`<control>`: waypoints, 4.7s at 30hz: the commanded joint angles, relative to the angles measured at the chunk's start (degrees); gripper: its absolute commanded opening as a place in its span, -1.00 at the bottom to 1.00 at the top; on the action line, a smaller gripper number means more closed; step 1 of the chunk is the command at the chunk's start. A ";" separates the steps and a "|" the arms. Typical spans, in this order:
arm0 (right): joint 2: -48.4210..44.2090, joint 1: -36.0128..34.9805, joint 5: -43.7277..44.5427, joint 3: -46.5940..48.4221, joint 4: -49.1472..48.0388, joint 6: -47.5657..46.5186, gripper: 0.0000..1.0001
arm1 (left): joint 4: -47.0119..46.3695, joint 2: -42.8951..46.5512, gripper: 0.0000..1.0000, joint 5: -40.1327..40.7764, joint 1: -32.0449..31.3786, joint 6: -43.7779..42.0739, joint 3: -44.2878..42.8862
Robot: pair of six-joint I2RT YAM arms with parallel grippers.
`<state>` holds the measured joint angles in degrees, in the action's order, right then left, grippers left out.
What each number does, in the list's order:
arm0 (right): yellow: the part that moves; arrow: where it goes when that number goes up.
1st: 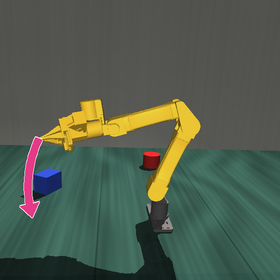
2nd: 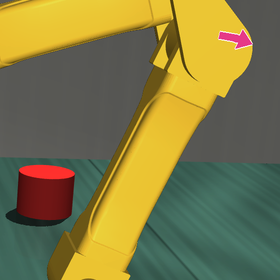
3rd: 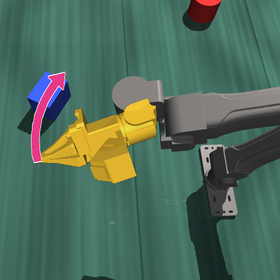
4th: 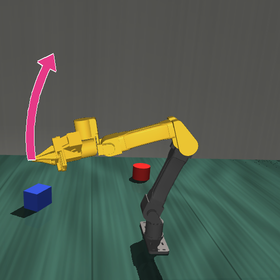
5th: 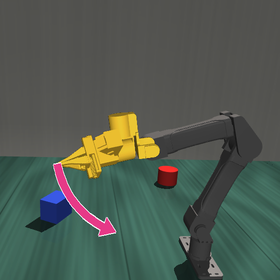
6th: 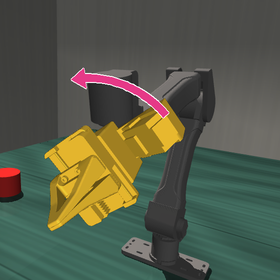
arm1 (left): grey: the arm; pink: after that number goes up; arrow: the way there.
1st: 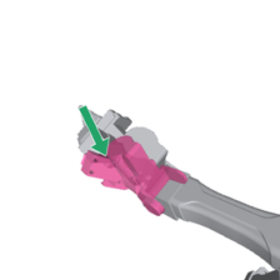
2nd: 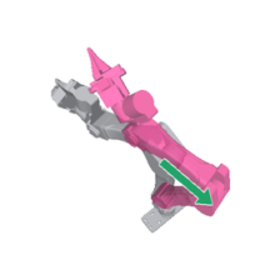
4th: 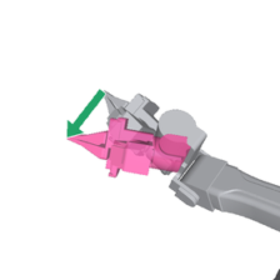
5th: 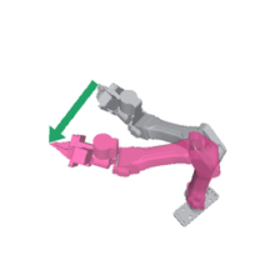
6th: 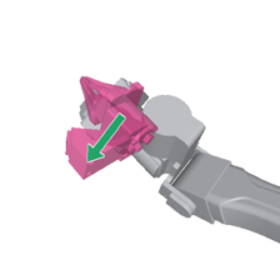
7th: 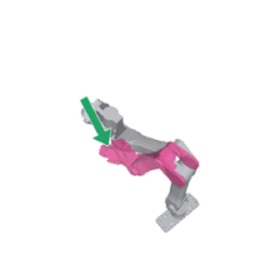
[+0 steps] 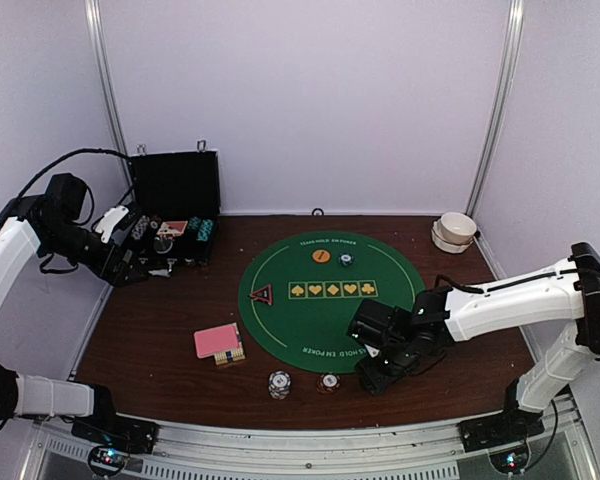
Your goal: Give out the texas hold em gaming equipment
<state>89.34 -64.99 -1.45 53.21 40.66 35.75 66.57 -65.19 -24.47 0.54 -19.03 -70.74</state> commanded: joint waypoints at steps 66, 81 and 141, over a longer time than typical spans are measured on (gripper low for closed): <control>4.93 -0.82 4.48 3.19 3.65 -1.51 0.26 | 0.31 1.11 0.95 -1.05 -0.27 -1.44 -0.98; 4.39 -0.57 5.55 3.39 4.86 -1.64 -0.06 | 0.31 1.12 0.95 -1.50 -0.27 -1.45 -0.89; 18.71 5.89 6.81 37.11 16.57 -11.58 -0.51 | 0.24 1.05 0.95 -2.87 -0.27 -1.80 -0.89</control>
<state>100.68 -60.69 3.68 82.13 55.94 27.49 67.46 -64.31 -26.04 0.54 -19.92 -70.74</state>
